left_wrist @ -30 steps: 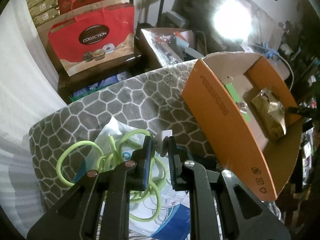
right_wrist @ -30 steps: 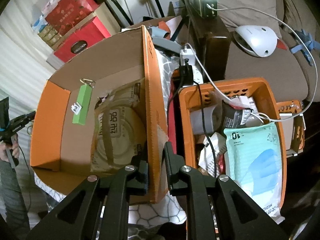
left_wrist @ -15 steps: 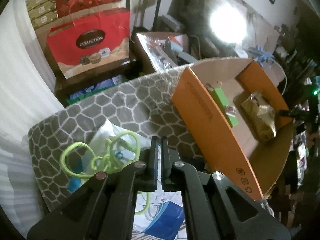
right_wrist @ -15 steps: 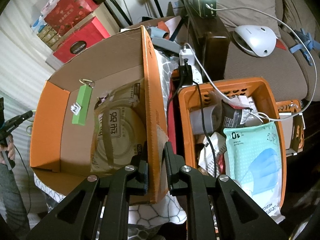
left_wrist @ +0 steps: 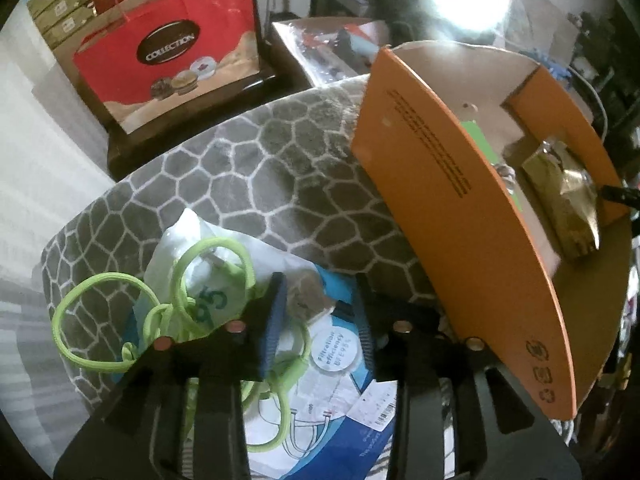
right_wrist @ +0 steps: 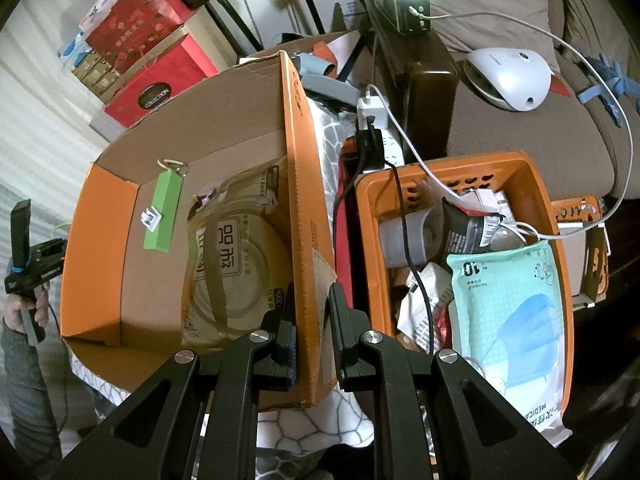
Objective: Organize objects
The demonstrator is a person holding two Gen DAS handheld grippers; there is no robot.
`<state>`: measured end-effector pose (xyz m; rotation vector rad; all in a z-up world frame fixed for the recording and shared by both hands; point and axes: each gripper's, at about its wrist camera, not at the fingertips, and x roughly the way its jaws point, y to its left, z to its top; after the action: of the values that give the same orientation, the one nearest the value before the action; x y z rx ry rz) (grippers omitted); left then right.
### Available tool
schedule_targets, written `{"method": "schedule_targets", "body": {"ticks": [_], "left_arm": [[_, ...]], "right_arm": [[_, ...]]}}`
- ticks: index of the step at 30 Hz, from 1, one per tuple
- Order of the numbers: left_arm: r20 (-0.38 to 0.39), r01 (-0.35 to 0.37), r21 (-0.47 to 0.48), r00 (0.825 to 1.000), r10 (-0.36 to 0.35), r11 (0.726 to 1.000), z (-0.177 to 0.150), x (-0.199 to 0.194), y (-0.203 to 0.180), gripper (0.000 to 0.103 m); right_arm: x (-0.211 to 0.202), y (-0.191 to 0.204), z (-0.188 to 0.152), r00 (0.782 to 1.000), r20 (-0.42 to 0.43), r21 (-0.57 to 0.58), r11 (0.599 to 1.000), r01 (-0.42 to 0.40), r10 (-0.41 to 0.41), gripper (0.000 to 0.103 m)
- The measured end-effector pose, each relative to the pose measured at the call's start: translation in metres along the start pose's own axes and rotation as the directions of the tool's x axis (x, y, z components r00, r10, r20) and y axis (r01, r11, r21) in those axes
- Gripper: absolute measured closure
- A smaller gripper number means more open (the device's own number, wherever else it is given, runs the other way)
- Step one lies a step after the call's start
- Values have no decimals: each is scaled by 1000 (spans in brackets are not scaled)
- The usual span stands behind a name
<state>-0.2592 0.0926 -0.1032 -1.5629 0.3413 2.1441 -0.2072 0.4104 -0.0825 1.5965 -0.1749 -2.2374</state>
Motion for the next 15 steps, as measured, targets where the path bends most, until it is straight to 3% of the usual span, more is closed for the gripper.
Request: {"method": "schedule_targets", "body": {"ticks": [5, 8, 10, 15], "left_arm": [[-56, -22, -31, 998, 20, 999, -4, 13, 4, 70], [-50, 0, -66, 999, -3, 998, -6, 14, 8, 71], [-46, 13, -95, 999, -17, 995, -6, 14, 11, 78], [-36, 42, -121, 998, -47, 992, -4, 9, 16, 78]], "right_arm": [[0, 0, 0, 1000, 1, 4, 1000, 0, 0, 90], [0, 0, 0, 1000, 1, 6, 1000, 0, 0, 91], [0, 0, 0, 1000, -1, 5, 1000, 2, -2, 91], [0, 0, 0, 1000, 0, 8, 1000, 4, -4, 91]]}}
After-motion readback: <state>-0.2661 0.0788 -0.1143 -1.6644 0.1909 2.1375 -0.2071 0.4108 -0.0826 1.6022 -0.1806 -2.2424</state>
